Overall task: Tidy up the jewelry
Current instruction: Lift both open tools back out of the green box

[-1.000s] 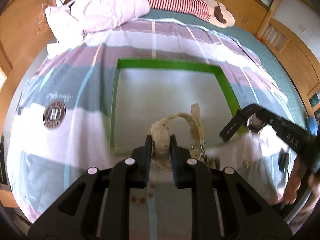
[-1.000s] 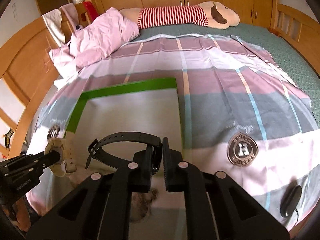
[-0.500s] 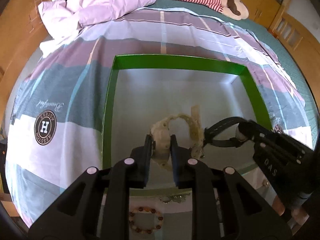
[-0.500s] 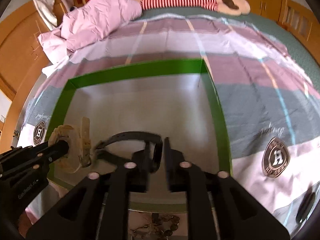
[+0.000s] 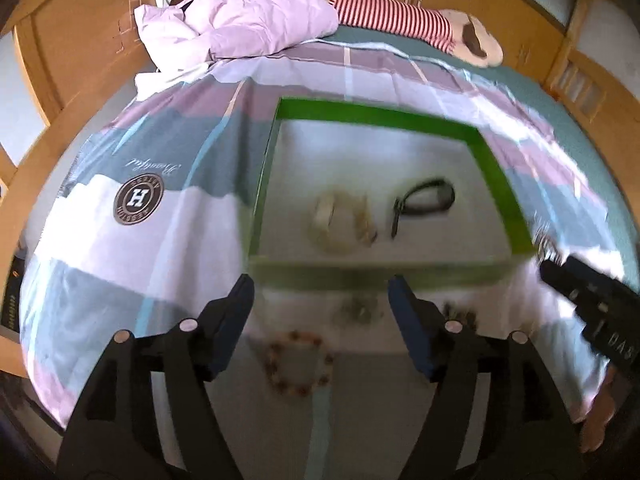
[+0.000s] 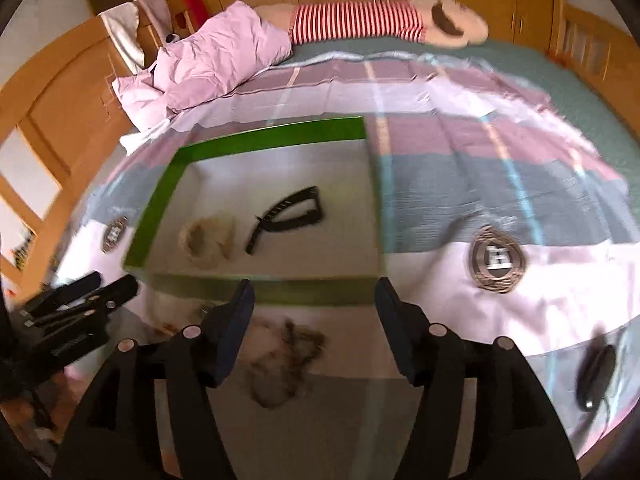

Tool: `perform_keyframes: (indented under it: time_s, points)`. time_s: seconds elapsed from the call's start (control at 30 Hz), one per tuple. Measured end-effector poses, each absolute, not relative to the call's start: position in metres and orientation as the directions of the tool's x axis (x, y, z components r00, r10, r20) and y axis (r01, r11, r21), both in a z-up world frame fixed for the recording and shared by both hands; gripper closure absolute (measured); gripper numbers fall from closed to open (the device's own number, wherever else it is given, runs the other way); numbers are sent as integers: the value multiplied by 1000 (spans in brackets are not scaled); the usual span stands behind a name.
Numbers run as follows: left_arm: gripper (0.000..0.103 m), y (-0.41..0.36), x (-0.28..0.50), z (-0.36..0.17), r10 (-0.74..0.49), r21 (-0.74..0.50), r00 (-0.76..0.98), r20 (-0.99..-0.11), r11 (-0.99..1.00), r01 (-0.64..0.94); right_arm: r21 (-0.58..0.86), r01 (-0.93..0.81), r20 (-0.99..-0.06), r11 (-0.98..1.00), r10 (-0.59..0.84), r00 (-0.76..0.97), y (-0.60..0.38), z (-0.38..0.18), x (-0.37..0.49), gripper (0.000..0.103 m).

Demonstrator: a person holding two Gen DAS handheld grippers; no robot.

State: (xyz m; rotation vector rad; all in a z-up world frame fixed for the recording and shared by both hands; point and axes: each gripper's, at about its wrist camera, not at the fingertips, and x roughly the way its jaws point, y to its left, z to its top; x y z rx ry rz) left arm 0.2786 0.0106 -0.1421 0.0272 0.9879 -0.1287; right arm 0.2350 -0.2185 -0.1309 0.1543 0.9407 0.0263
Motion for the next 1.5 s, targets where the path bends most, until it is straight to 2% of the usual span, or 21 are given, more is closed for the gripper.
perform_keyframes:
  time_s: [0.07, 0.2, 0.73, 1.5]
  points:
    - [29, 8, 272, -145, -58, 15, 551, -832, 992, 127, 89, 41, -802, 995, 47, 595, -220, -137, 228, 41]
    - [26, 6, 268, -148, -78, -2, 534, -842, 990, 142, 26, 48, -833, 999, -5, 553, -223, -156, 229, 40]
    - [19, -8, 275, -161, -62, 24, 492, -868, 986, 166, 20, 19, -855, 1000, 7, 519, -206, -167, 237, 40]
    - [16, -14, 274, -173, -10, 81, 468, -884, 982, 173, 18, 45, -880, 999, -5, 475, -213, -176, 235, 39]
